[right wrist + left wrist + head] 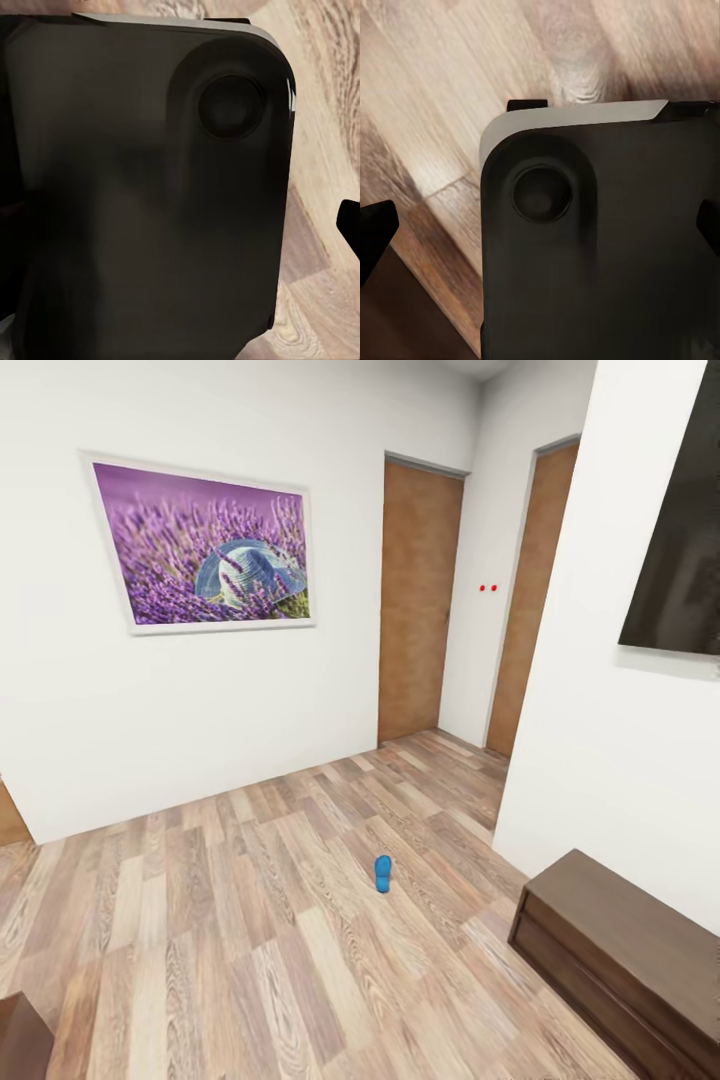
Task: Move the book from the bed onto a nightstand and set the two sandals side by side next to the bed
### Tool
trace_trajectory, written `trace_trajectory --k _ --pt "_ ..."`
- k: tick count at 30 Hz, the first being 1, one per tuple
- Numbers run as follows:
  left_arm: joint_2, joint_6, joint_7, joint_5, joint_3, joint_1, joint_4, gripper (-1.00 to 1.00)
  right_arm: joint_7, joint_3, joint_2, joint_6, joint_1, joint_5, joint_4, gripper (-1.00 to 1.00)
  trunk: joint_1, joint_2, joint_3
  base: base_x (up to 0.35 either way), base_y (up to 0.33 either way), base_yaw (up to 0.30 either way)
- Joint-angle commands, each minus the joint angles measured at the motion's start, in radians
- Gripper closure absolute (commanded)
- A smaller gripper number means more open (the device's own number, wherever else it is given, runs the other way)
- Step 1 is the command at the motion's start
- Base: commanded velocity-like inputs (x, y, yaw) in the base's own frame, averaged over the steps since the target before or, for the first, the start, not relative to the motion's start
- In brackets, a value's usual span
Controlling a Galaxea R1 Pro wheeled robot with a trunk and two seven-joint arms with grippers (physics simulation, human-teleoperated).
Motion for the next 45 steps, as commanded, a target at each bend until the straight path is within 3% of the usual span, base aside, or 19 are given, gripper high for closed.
trace_trajectory --k 1,29,45 --pt "0.000 -0.003 -0.001 0.000 0.000 -0.001 0.001 -1.00 0.000 0.000 0.000 -0.003 -0.001 0.000 0.001 -1.00 0.000 -0.001 -0.001 0.021 0.075 -0.097" --pt "0.000 -0.006 -0.001 -0.001 0.000 -0.001 0.001 -1.00 0.000 0.000 0.000 -0.003 -0.001 0.000 0.002 -1.00 0.000 -0.001 -0.001 0.043 0.073 -0.017" --pt "0.000 -0.006 -0.001 -0.001 0.000 -0.001 0.001 -1.00 0.000 0.001 0.002 -0.003 -0.001 0.000 0.001 -1.00 0.000 -0.001 -0.001 0.030 0.031 -0.111"
